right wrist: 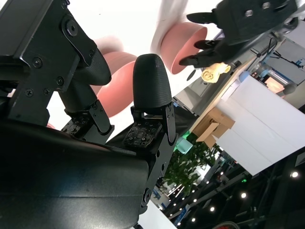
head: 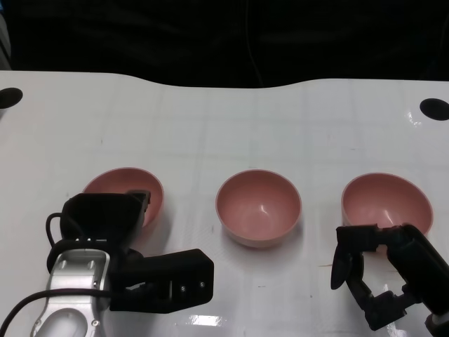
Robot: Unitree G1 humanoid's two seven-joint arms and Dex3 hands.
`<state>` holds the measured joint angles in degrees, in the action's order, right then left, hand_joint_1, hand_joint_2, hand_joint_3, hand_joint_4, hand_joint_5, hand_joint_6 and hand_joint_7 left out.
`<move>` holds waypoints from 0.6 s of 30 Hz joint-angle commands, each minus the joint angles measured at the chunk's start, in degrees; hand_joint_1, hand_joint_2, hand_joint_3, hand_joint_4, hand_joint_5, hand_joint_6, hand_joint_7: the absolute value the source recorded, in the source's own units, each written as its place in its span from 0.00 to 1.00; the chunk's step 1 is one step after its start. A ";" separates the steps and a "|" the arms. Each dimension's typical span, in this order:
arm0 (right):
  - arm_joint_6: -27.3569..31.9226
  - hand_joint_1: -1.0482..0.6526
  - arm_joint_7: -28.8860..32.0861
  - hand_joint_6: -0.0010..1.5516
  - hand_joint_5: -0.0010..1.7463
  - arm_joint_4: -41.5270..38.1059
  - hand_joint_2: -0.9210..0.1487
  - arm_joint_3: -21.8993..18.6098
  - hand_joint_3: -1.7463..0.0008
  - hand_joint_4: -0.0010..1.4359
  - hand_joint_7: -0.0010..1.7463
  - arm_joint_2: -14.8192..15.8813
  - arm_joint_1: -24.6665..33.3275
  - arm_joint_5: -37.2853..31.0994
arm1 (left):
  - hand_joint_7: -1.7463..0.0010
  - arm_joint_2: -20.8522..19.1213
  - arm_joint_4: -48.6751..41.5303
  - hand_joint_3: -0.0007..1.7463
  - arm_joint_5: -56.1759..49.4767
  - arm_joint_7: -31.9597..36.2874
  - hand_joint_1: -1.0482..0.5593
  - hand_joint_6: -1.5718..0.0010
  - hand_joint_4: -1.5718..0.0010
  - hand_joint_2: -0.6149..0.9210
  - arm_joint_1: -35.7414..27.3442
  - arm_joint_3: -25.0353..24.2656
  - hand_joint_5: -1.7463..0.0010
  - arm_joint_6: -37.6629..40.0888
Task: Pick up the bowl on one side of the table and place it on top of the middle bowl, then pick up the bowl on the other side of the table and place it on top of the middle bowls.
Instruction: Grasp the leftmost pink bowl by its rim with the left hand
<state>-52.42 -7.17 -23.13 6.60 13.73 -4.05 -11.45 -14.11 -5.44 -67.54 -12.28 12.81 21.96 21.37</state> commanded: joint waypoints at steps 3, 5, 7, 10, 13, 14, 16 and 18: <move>0.18 0.70 0.15 0.59 1.00 0.44 0.80 -0.44 0.00 0.69 0.81 0.46 0.38 0.40 | 0.98 -0.42 -4.06 0.04 0.41 1.86 0.33 0.70 0.57 1.00 2.54 1.51 0.90 0.86; 0.18 0.70 0.15 0.59 1.00 0.52 0.80 -0.42 0.00 0.69 0.81 0.40 0.45 0.45 | 0.98 -0.28 -7.48 0.04 1.01 2.71 0.34 0.70 0.55 1.00 4.06 2.33 0.89 0.29; 0.24 0.70 0.19 0.59 1.00 0.67 0.80 -0.42 0.00 0.69 0.81 0.38 0.54 0.40 | 0.98 -0.29 -10.14 0.05 2.02 3.57 0.35 0.68 0.49 1.00 5.21 2.91 0.87 -0.31; 0.26 0.69 0.20 0.59 1.00 0.72 0.80 -0.42 0.00 0.69 0.81 0.37 0.56 0.39 | 0.98 -0.54 -11.27 0.05 2.97 4.34 0.36 0.67 0.48 1.00 5.87 3.56 0.86 -0.25; 0.76 0.69 0.24 0.58 1.00 1.48 0.79 -0.46 0.00 0.68 0.81 0.43 0.87 0.14 | 0.95 -0.92 -17.19 0.07 5.17 9.68 0.43 0.42 0.47 1.00 7.23 4.25 0.55 -4.02; 0.73 0.69 0.24 0.58 1.00 1.55 0.79 -0.48 0.00 0.68 0.81 0.51 0.88 0.06 | 0.96 -1.14 -18.27 0.08 5.51 11.36 0.43 0.38 0.49 1.00 7.48 4.59 0.46 -4.89; 0.73 0.69 0.12 0.58 1.00 1.62 0.80 -0.47 0.00 0.68 0.81 0.64 0.88 0.12 | 0.95 -1.48 -19.49 0.11 6.17 14.73 0.42 0.32 0.53 1.00 7.66 4.94 0.28 -6.42; 0.92 0.68 0.01 0.57 1.00 1.81 0.80 -0.46 0.00 0.68 0.81 0.67 0.96 0.28 | 0.94 -1.73 -20.23 0.12 6.94 17.27 0.42 0.29 0.54 1.00 7.81 5.04 0.18 -7.65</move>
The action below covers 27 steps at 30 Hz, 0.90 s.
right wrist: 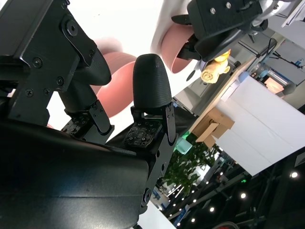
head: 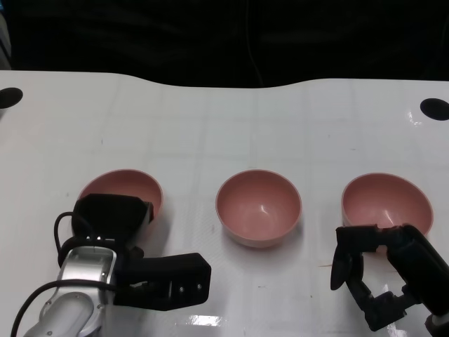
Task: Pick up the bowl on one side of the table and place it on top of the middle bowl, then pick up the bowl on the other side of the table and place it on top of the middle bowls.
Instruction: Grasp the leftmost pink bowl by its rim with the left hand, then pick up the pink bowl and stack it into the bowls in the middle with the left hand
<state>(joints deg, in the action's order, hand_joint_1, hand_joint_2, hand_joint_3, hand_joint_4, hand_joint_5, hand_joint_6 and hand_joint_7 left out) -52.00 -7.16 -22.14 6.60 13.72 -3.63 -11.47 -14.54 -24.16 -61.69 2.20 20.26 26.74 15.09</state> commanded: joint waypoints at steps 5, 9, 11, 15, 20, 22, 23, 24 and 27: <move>0.42 0.68 -0.11 0.57 1.00 0.95 0.80 -0.39 0.00 0.68 0.82 0.61 0.55 0.58 | 0.57 -1.96 -0.90 0.14 2.32 4.15 0.40 0.44 0.54 1.00 0.54 0.66 0.00 -1.94; 0.66 0.68 0.22 0.57 1.00 1.29 0.80 -0.49 0.00 0.68 0.82 0.59 0.64 -0.02 | 0.53 -2.40 1.10 0.08 3.07 7.19 0.43 0.45 0.52 1.00 0.05 0.27 0.00 -3.10; 0.72 0.68 0.25 0.57 1.00 1.37 0.80 -0.50 0.00 0.68 0.82 0.59 0.67 -0.10 | 0.54 -2.56 1.31 0.06 3.36 7.70 0.43 0.45 0.51 1.00 0.01 0.36 0.00 -3.24; 0.96 0.68 0.14 0.57 1.00 1.60 0.80 -0.40 0.00 0.68 0.82 0.44 0.79 0.18 | 0.57 -3.42 5.18 0.03 3.16 7.31 0.43 0.43 0.52 0.99 -0.58 0.04 0.00 -2.99; 1.15 0.70 0.22 0.57 1.00 1.92 0.80 -0.40 0.00 0.68 0.81 0.38 0.85 0.07 | 0.60 -4.23 9.64 0.06 4.67 8.75 0.47 0.40 0.51 0.99 -1.13 -1.21 0.00 -5.21; 1.26 0.71 0.26 0.58 1.00 2.13 0.80 -0.40 0.01 0.68 0.81 0.37 0.91 -0.05 | 0.63 -4.63 12.26 0.09 5.57 9.00 0.48 0.38 0.52 1.00 -1.38 -2.03 0.00 -6.44; 1.31 0.71 0.25 0.58 1.00 2.19 0.80 -0.39 0.01 0.68 0.81 0.38 0.93 -0.06 | 0.63 -4.69 12.68 0.09 5.71 8.84 0.49 0.38 0.52 1.00 -1.46 -2.16 0.00 -6.58; 1.42 0.71 0.20 0.58 1.00 2.36 0.79 -0.36 0.01 0.68 0.81 0.36 1.02 0.01 | 0.64 -4.82 13.02 0.09 5.96 9.73 0.49 0.37 0.52 1.00 -1.44 -2.36 0.00 -7.57; 1.64 0.72 0.12 0.58 1.00 2.68 0.79 -0.31 0.01 0.67 0.81 0.33 1.16 0.13 | 0.74 -4.95 13.25 0.06 6.23 11.21 0.49 0.31 0.49 0.99 -1.44 -2.78 0.00 -9.30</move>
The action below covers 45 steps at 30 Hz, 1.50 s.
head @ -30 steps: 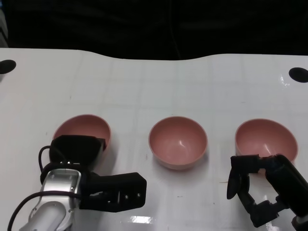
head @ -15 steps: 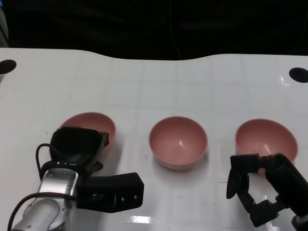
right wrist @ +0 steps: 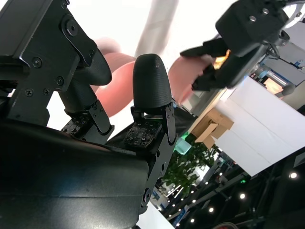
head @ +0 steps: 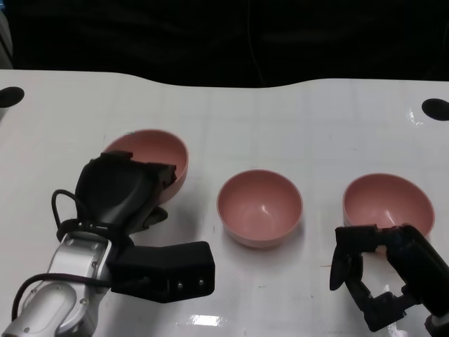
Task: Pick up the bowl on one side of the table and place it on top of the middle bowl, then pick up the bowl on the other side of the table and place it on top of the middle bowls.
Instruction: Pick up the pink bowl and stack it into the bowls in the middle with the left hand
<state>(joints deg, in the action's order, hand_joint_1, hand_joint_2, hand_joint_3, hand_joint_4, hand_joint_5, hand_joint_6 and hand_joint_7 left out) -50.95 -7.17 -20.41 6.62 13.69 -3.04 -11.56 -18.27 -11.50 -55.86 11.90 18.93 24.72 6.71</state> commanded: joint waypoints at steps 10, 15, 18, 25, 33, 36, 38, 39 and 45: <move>0.99 0.72 0.05 0.58 1.00 1.44 0.79 -0.30 0.01 0.67 0.81 0.39 0.80 0.33 | 0.61 -0.42 2.77 0.06 3.16 1.37 0.49 0.32 0.49 0.99 1.18 -1.15 0.00 -5.49; 1.17 0.72 -0.19 0.58 1.00 1.67 0.79 -0.16 0.01 0.68 0.81 0.45 0.84 0.51 | 0.15 0.46 3.58 0.49 5.55 1.27 0.51 0.52 0.46 0.77 2.80 -1.41 0.00 -9.56; 1.09 0.72 0.02 0.58 1.00 1.59 0.80 -0.21 0.01 0.68 0.81 0.41 0.81 0.25 | 0.08 1.35 3.07 0.55 5.29 0.83 0.51 0.54 0.46 0.73 3.83 -1.15 0.00 -9.40; 0.95 0.72 0.03 0.58 1.00 1.61 0.80 -0.16 0.01 0.68 0.81 0.29 0.73 0.34 | 0.28 3.54 1.60 0.58 9.10 -2.60 0.52 0.47 0.46 0.71 5.91 -0.66 0.00 -11.22; 1.07 0.73 0.05 0.58 0.99 1.81 0.80 -0.11 0.01 0.68 0.81 0.28 0.84 0.19 | 0.52 4.78 -1.86 0.48 9.50 -2.98 0.51 0.36 0.46 0.74 7.78 0.64 0.00 -14.39; 1.92 0.73 -0.11 0.58 0.99 2.62 0.79 -0.12 0.01 0.68 0.81 0.43 1.19 0.09 | 0.46 5.35 -2.41 0.49 10.23 -3.55 0.53 0.40 0.47 0.75 7.99 0.74 0.00 -14.85; 2.30 0.74 -0.19 0.58 1.00 2.98 0.79 -0.09 0.01 0.67 0.81 0.46 1.33 0.16 | 0.42 5.52 -2.53 0.49 10.57 -3.78 0.53 0.41 0.47 0.74 8.01 0.67 0.00 -15.02; 2.39 0.74 -0.19 0.58 1.00 3.07 0.79 -0.08 0.01 0.67 0.80 0.47 1.36 0.16 | 0.41 5.51 -2.56 0.50 10.60 -3.80 0.54 0.42 0.47 0.74 8.03 0.67 0.00 -15.04; 2.21 0.74 -0.35 0.58 1.00 3.12 0.80 -0.03 0.01 0.67 0.81 0.50 1.40 0.48 | 0.25 5.94 -3.40 0.62 12.33 -4.23 0.52 0.47 0.47 0.72 8.15 0.54 0.00 -16.77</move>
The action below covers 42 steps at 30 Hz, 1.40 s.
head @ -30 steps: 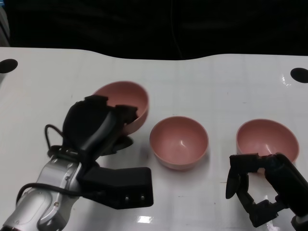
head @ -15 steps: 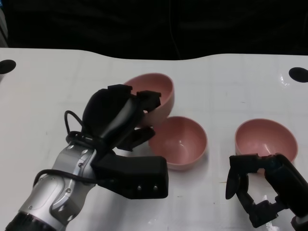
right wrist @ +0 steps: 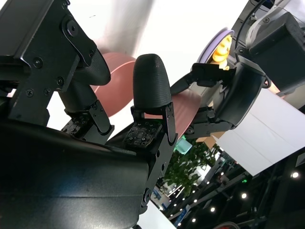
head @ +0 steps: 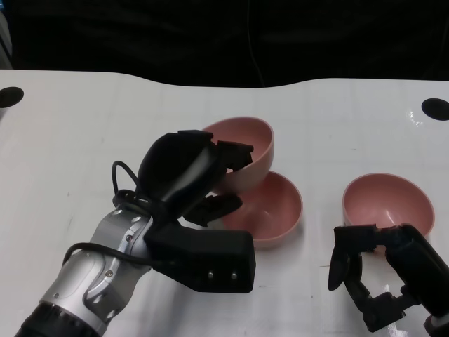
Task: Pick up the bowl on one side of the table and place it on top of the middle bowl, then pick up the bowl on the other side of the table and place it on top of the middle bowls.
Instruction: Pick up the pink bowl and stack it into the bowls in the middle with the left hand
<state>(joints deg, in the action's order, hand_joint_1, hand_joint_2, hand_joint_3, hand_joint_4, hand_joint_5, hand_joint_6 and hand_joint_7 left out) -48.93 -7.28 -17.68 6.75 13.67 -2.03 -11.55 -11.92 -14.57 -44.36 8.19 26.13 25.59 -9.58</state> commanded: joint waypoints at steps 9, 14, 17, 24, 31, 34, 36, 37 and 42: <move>0.30 0.75 -0.44 0.58 1.00 0.60 0.77 -0.04 0.02 0.67 0.80 0.41 0.58 0.68 | 0.29 1.85 -6.12 0.56 0.82 -2.54 0.48 0.47 0.47 0.76 4.14 2.60 0.05 -3.02; -0.08 0.75 -0.46 0.58 1.00 0.35 0.76 -0.10 0.03 0.67 0.80 0.46 0.47 0.61 | 0.29 1.93 -6.17 0.52 0.41 -3.66 0.47 0.47 0.47 0.78 4.36 3.00 0.03 -2.52; -0.08 0.75 -0.48 0.58 1.00 0.35 0.76 -0.12 0.03 0.67 0.80 0.46 0.47 0.61 | 0.29 1.93 -6.14 0.52 0.42 -3.69 0.47 0.47 0.47 0.79 4.36 3.01 0.03 -2.46; 0.08 0.75 -0.66 0.58 1.00 0.53 0.76 -0.07 0.03 0.67 0.80 0.45 0.52 0.84 | 0.29 1.52 -7.06 0.51 -1.52 -2.84 0.47 0.47 0.47 0.79 4.97 4.42 0.03 -3.06; 0.20 0.74 -0.77 0.58 0.99 0.81 0.78 -0.07 0.01 0.67 0.79 0.45 0.56 0.71 | 0.42 0.81 -10.08 0.29 -7.95 -0.16 0.47 0.44 0.47 0.89 6.41 8.91 0.08 -4.14; 0.20 0.74 -0.77 0.58 0.99 0.81 0.78 -0.07 0.01 0.67 0.79 0.45 0.56 0.71 | 0.42 0.86 -10.22 0.28 -8.08 0.00 0.46 0.44 0.47 0.90 6.43 8.89 0.08 -4.23; 0.05 0.74 -0.89 0.58 0.99 0.74 0.78 -0.03 0.01 0.67 0.79 0.50 0.52 0.89 | 0.43 0.47 -9.79 0.27 -8.74 -0.16 0.46 0.44 0.47 0.91 6.30 9.34 0.10 -4.25; 0.05 0.74 -0.96 0.58 0.99 0.75 0.78 -0.01 0.01 0.67 0.79 0.52 0.53 0.96 | 0.46 0.34 -9.64 0.24 -9.03 -0.24 0.46 0.44 0.46 0.93 6.26 9.49 0.14 -4.26; 0.51 0.75 -1.13 0.58 0.99 1.08 0.78 -0.09 0.01 0.67 0.79 0.48 0.69 1.04 | 0.51 0.32 -11.18 0.16 -8.57 1.93 0.46 0.43 0.44 0.98 6.31 9.35 0.21 -6.43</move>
<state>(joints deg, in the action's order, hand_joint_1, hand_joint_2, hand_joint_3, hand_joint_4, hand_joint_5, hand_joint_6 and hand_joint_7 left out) -48.74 -8.25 -17.06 6.93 13.67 -1.73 -11.45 -10.85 -25.10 -53.11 9.08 31.17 35.07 -15.56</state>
